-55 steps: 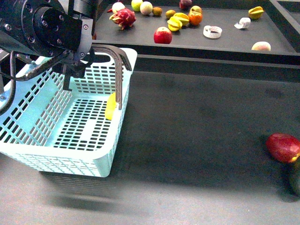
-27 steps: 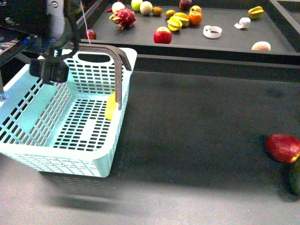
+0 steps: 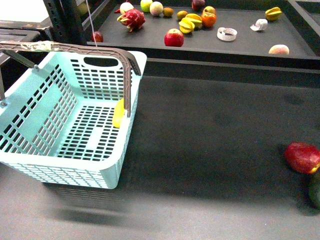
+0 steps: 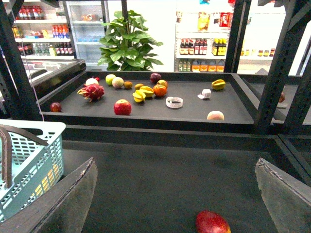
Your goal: Pick mango with right arm and hold basket with left
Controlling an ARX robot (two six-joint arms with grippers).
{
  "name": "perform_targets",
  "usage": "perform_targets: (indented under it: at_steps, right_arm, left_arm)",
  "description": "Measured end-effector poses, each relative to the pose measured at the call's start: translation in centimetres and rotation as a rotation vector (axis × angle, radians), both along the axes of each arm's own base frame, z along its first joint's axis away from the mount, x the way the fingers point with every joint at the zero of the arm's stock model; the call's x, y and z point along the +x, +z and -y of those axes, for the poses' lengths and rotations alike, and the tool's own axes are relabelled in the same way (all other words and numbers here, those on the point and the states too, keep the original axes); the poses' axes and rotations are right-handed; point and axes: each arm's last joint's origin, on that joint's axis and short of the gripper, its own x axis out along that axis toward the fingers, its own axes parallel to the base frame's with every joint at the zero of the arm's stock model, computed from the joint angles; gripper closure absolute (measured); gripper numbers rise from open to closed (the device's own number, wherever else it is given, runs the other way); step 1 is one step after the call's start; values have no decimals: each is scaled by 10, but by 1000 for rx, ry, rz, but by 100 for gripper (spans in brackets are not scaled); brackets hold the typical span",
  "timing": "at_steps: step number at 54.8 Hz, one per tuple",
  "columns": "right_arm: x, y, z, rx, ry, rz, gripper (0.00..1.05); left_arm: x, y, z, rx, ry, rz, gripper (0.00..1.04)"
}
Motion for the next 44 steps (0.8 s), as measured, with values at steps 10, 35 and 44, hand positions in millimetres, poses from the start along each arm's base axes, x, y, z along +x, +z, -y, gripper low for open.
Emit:
perform_targets:
  at_steps: [10,35,44]
  right_arm:
    - [0,0,0,0,0,0,8]
    - [0,0,0,0,0,0,8]
    - [0,0,0,0,0,0,8]
  left_arm:
    - [-9,3,4,28,-18,7,8]
    - [-50,-15,-44,821,-685,42,103]
    - [-59,-11,-52,837,-678,48,103]
